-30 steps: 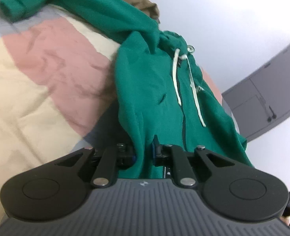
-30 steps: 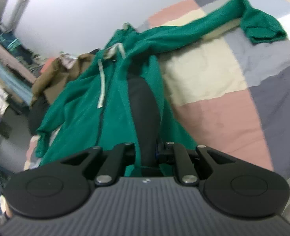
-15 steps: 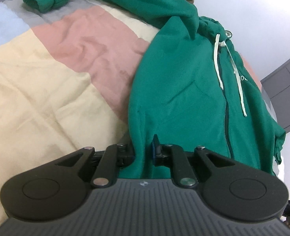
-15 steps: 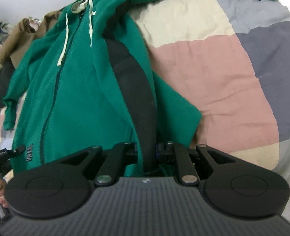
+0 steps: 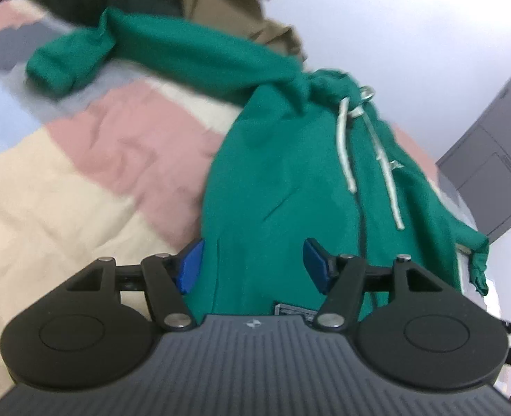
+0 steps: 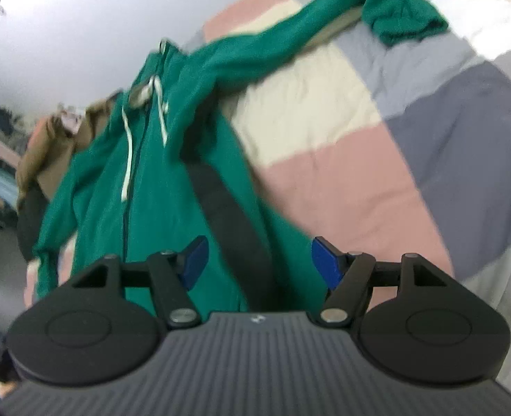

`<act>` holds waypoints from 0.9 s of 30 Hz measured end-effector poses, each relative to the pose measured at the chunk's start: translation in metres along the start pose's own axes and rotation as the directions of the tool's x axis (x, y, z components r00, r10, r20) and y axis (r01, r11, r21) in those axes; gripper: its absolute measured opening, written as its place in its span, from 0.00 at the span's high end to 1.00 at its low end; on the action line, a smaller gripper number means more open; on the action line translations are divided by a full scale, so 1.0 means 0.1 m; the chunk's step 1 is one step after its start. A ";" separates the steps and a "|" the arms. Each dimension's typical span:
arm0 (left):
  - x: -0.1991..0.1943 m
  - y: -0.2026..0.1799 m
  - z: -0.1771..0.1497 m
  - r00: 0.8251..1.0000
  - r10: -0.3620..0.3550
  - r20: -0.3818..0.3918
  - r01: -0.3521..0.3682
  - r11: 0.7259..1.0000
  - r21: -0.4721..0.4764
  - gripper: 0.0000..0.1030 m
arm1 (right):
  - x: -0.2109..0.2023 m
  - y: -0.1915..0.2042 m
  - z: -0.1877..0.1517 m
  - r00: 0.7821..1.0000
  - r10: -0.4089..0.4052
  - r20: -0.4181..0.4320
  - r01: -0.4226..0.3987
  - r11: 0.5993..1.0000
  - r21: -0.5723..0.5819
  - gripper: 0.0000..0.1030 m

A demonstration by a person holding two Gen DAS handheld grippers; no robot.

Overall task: Fold large clothes
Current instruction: 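Open both grippers and release the hem onto the quilt, then grasp the sleeve cuff with the right gripper and lift it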

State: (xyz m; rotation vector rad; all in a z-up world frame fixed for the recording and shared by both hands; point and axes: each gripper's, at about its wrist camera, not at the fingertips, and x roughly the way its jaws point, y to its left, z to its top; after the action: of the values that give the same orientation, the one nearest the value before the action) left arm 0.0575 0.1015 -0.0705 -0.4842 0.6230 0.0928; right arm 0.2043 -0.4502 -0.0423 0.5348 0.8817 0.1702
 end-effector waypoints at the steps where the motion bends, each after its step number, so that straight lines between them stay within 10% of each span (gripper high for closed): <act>1: -0.01 -0.04 0.00 1.000 -0.002 0.015 0.002 1.000 0.013 0.34 | 0.04 -0.01 0.06 1.000 -0.013 0.009 0.013 1.000 -0.006 0.33; 9: -0.15 -0.29 -0.02 0.983 -0.040 0.177 0.023 0.995 0.101 0.29 | 0.33 -0.34 0.66 0.974 -0.135 0.180 0.145 0.988 -0.044 0.34; 14: -0.01 -0.30 -0.01 0.985 -0.060 0.164 0.046 0.995 0.088 0.29 | 0.68 -0.68 1.19 0.883 -0.345 0.317 0.379 0.924 -0.048 0.34; 18: 0.18 -0.38 0.00 0.986 -0.061 0.157 0.045 0.993 0.105 0.29 | 0.99 -0.81 1.54 0.858 -0.367 0.360 0.431 0.895 -0.116 0.34; 23: 0.49 -0.52 0.01 0.988 -0.057 0.147 0.037 0.990 0.136 0.29 | 1.49 -0.80 1.72 0.790 -0.450 0.415 0.592 0.736 -0.328 0.35; 27: 0.72 -0.62 0.00 0.992 -0.048 0.120 0.029 0.987 0.161 0.29 | 1.55 -0.93 1.97 0.745 -0.478 0.465 0.632 0.728 -0.265 0.49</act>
State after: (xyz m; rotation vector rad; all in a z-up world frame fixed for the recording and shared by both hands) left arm 0.1301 0.0429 -0.0871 -0.3335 0.4946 0.0358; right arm 0.4473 -0.5487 -0.0952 -0.1230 0.5778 -0.3059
